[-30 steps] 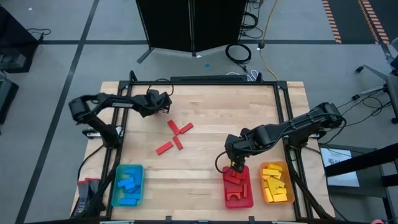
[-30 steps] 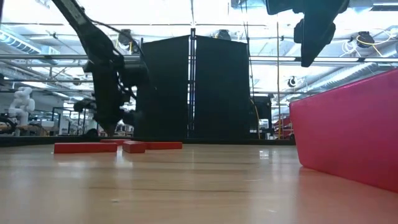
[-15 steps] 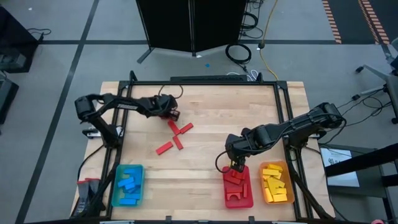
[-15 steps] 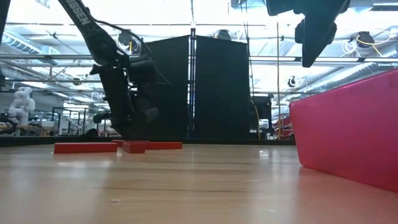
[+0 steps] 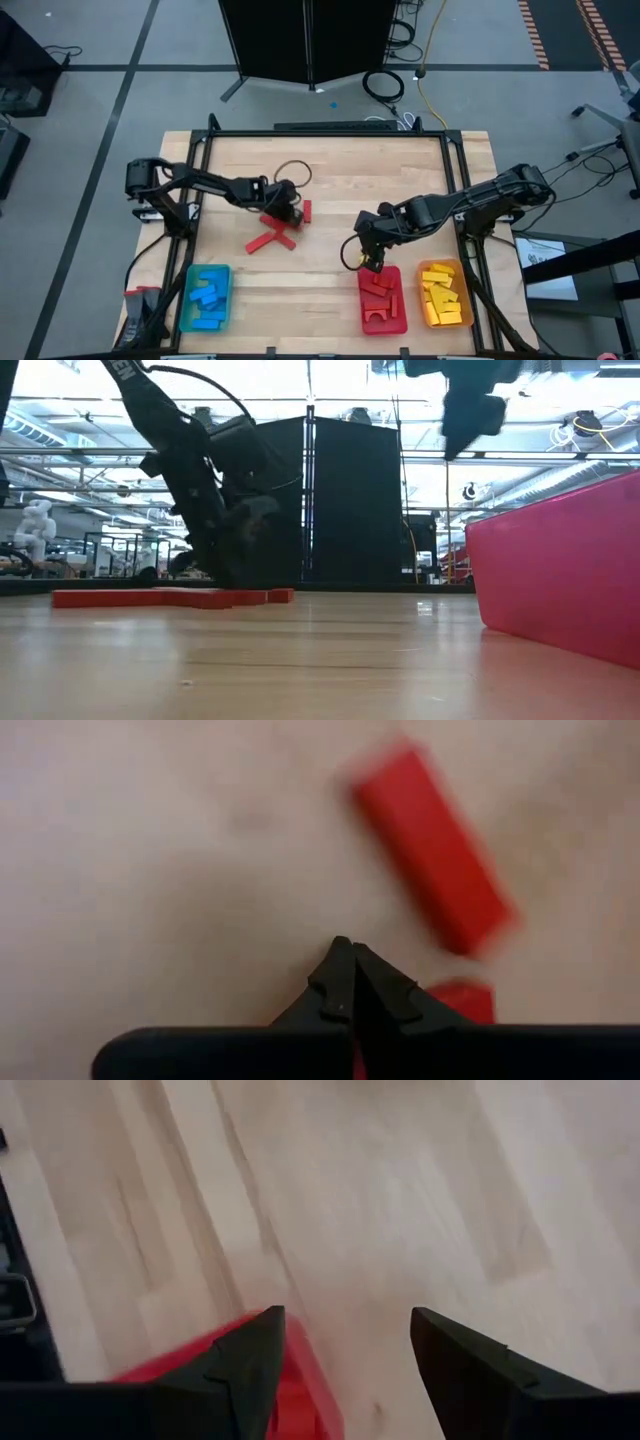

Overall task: Sort blocks
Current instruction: Put the red block into the red bin

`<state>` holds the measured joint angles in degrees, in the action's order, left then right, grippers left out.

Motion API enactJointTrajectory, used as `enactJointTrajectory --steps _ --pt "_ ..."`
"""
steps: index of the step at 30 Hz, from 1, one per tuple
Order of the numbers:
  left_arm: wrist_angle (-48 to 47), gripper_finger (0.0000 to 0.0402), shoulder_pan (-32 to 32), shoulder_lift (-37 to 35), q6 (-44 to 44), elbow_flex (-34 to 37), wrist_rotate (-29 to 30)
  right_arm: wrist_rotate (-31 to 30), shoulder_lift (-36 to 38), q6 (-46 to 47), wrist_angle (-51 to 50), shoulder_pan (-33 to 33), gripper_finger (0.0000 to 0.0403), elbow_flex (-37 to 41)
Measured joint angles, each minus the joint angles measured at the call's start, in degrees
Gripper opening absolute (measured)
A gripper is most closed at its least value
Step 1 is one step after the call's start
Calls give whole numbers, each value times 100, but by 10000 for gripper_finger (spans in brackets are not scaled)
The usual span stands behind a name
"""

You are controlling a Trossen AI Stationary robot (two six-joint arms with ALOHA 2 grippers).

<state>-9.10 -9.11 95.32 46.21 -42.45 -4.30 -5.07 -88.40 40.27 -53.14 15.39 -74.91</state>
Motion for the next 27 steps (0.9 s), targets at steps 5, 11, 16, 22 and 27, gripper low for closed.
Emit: enactJointTrajectory --steps 5,11,16,22,27 --pt "1366 0 221 -39 -104 21 -1164 -377 2 -649 746 -255 212 0" --pt "2104 0 246 -554 -17 -65 -1944 -858 0 -918 1470 -743 212 0" --pt "680 0 89 -1738 -33 -339 -1463 -1324 -41 -612 1477 -1183 212 4" --pt "-1359 0 197 -3446 -332 -887 -210 -1277 -544 -278 2305 -1720 212 5" --pt "-2121 0 528 -4609 -304 -1050 752 -184 -1326 -874 3656 -1891 212 -76"
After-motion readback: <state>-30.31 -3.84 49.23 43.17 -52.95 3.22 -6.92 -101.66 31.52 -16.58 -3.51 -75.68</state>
